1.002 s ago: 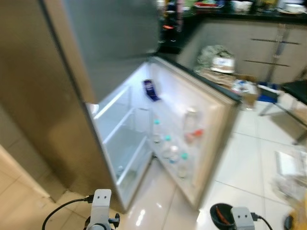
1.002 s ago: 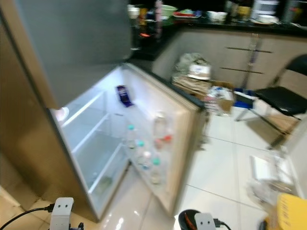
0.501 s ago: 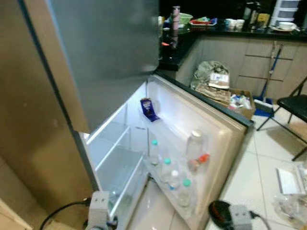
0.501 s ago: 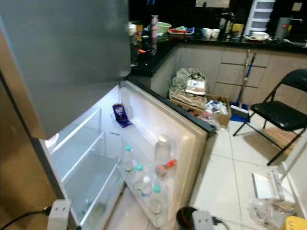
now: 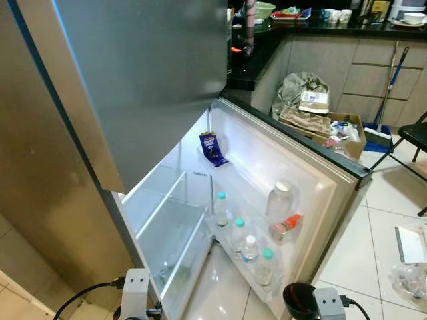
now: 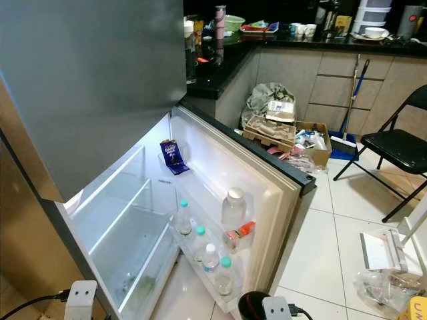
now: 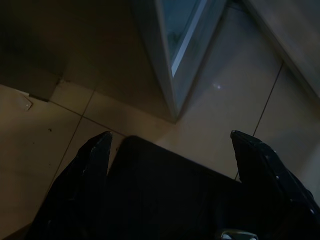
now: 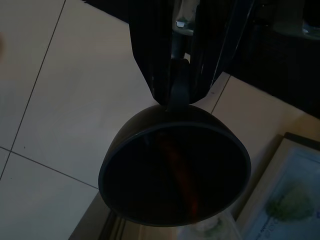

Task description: Restocking fridge

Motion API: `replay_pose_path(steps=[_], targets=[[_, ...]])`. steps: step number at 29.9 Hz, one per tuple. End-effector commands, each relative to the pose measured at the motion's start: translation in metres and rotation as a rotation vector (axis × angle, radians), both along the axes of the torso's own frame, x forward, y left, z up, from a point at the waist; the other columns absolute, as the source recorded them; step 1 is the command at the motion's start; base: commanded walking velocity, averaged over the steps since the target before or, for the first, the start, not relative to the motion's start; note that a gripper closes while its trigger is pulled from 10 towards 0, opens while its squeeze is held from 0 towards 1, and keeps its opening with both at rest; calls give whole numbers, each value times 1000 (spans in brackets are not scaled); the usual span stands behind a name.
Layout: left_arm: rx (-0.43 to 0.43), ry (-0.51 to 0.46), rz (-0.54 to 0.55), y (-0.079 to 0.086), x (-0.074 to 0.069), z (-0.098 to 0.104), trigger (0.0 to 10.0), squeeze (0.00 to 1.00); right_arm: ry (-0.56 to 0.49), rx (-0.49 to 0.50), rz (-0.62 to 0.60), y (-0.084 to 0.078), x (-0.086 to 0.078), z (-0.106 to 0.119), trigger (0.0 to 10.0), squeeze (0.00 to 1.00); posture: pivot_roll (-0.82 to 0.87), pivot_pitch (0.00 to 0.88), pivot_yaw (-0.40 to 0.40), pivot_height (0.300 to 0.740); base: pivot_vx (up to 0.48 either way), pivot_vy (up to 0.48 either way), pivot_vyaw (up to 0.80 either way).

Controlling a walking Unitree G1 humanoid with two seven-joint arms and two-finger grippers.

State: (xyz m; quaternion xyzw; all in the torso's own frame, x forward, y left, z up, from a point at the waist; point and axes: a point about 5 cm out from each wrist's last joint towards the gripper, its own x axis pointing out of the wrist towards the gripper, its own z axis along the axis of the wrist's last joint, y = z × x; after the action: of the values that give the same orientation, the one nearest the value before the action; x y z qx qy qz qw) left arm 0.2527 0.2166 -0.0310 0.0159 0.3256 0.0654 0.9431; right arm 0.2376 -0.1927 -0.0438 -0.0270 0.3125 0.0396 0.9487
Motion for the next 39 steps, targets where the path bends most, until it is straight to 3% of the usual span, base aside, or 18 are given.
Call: replay_pose_path(steps=[1,31,39], targets=[[9,18,-8,-1,-6,-5,10000,0,14,8,20,2,-1,-2,10000,0,-56,83,10,740,0,0,0],[33,13,-11,0,-5,-4,10000,0,0,12,57,7,4,2,10000,0,-56,85,13,740,0,0,773],[31,21,-14,-1,-5,-5,10000,0,-33,20,-4,1,11,8,10000,0,-60,89,15,740,0,0,500]])
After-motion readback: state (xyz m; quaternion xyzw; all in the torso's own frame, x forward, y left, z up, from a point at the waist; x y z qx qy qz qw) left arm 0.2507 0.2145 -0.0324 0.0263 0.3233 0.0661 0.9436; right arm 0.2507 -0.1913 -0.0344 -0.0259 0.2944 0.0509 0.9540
